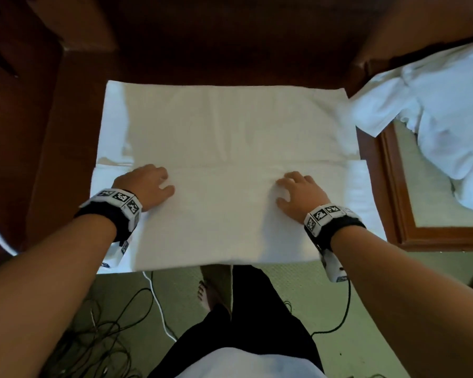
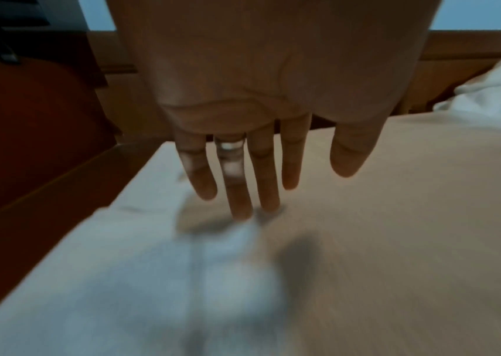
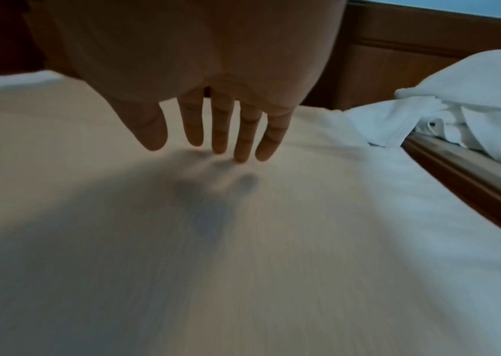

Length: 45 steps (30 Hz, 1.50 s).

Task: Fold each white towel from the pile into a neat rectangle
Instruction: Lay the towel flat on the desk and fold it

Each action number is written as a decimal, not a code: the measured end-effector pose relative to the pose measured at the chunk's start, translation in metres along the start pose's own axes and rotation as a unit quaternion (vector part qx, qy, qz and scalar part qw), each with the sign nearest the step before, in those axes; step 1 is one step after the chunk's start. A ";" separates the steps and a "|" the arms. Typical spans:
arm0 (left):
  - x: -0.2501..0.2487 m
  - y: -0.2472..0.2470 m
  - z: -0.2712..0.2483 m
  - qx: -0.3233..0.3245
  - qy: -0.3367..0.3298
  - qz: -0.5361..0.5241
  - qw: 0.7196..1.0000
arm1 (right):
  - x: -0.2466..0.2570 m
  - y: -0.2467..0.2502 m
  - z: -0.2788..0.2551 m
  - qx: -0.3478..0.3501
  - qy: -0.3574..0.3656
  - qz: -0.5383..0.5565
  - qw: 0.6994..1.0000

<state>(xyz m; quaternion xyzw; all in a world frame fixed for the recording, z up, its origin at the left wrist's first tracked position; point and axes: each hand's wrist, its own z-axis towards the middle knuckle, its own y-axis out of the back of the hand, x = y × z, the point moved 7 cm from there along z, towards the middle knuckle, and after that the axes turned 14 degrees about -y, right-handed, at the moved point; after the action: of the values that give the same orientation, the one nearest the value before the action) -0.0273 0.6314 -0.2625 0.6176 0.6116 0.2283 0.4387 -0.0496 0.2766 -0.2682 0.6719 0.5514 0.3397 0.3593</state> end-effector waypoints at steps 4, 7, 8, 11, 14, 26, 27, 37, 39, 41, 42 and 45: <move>0.008 0.044 0.035 0.014 0.013 -0.014 1.000 | 0.002 0.042 0.039 -0.024 -0.006 0.027 0.999; 0.011 0.079 0.068 -0.017 0.001 -0.009 1.000 | 0.002 0.077 0.081 -0.048 -0.009 0.037 0.998; 0.013 0.089 0.081 -0.028 -0.001 -0.006 1.000 | 0.002 0.088 0.097 -0.058 -0.010 0.040 0.997; 0.021 0.110 0.123 -0.062 -0.006 0.023 0.998 | 0.001 0.117 0.148 -0.087 -0.013 0.045 0.995; 0.031 0.120 0.162 -0.081 -0.019 0.093 0.992 | -0.003 0.131 0.194 -0.105 -0.016 0.020 0.994; 0.036 0.126 0.191 -0.168 -0.048 0.157 0.972 | -0.020 0.132 0.237 -0.167 -0.041 -0.012 0.985; 0.035 0.135 0.189 -0.169 -0.040 0.136 0.975 | -0.019 0.140 0.237 -0.168 -0.036 -0.008 0.985; 0.009 0.207 0.086 -0.254 -0.078 0.223 0.938 | -0.020 0.209 0.141 -0.241 0.009 0.045 0.970; -0.004 0.203 0.047 -0.282 -0.093 0.250 0.922 | -0.026 0.207 0.104 -0.282 0.015 0.018 0.959; -0.013 0.190 0.004 -0.319 -0.116 0.245 0.908 | -0.036 0.202 0.064 -0.331 0.011 0.002 0.944; -0.016 0.179 -0.017 -0.332 -0.124 0.240 0.904 | -0.041 0.196 0.045 -0.352 0.008 0.002 0.936; -0.020 0.129 -0.068 -0.340 -0.131 0.235 0.901 | -0.056 0.161 -0.009 -0.384 -0.005 0.033 0.923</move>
<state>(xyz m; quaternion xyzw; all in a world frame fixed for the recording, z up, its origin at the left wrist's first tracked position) -0.0142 0.6475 -0.1170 0.5810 0.2709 0.4361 0.6315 0.0140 0.2012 -0.1292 0.5017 0.3549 0.5337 0.5810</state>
